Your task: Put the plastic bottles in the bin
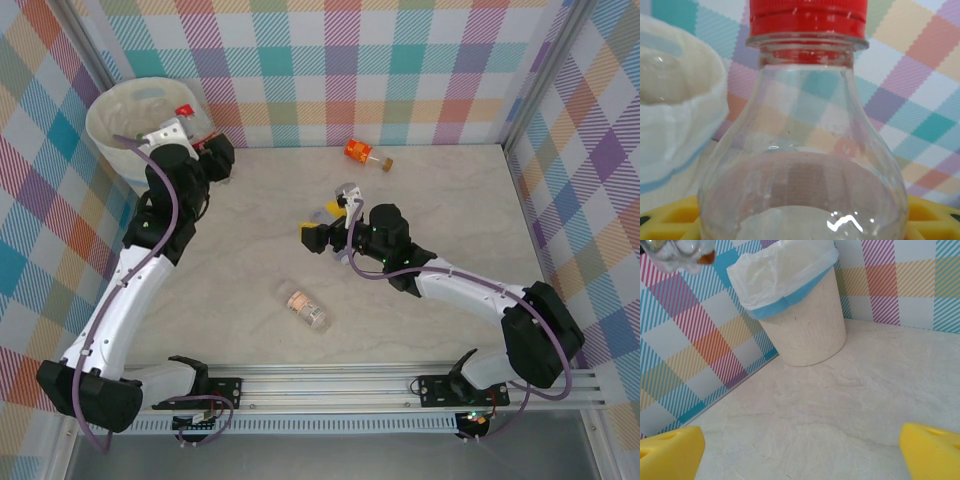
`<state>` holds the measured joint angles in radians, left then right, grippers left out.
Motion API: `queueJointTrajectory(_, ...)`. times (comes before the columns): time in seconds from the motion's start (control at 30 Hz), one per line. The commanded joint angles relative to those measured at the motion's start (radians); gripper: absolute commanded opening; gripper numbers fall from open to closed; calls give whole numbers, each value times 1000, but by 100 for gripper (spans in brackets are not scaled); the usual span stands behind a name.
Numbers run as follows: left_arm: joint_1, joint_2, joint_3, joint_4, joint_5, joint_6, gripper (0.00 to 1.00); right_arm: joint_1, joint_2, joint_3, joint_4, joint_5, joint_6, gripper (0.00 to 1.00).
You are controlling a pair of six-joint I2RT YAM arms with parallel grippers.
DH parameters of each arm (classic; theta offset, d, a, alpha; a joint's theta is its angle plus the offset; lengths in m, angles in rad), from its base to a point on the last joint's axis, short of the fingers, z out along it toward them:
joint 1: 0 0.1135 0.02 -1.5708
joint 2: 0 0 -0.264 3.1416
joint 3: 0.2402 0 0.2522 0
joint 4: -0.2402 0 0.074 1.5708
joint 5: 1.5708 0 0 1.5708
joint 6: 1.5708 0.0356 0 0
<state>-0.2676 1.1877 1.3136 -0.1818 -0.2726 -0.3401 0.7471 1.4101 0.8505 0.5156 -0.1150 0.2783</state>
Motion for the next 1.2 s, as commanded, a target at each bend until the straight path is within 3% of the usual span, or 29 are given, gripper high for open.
queueJointTrajectory(0.0,39,34,57,20,-106,39,53,8,-34,-11,37,19,15,99)
queueJointTrajectory(0.23,156,93,119,144,-149,48,53,8,-50,-29,27,48,3,100)
queueJointTrajectory(0.6,326,261,311,112,-142,-28,54,8,-63,-26,10,47,4,100)
queueJointTrajectory(0.9,393,339,315,173,-247,-153,56,8,-78,-22,-28,52,2,100)
queueJointTrajectory(1.17,448,437,366,146,-221,-232,58,8,-102,-31,-36,57,28,100)
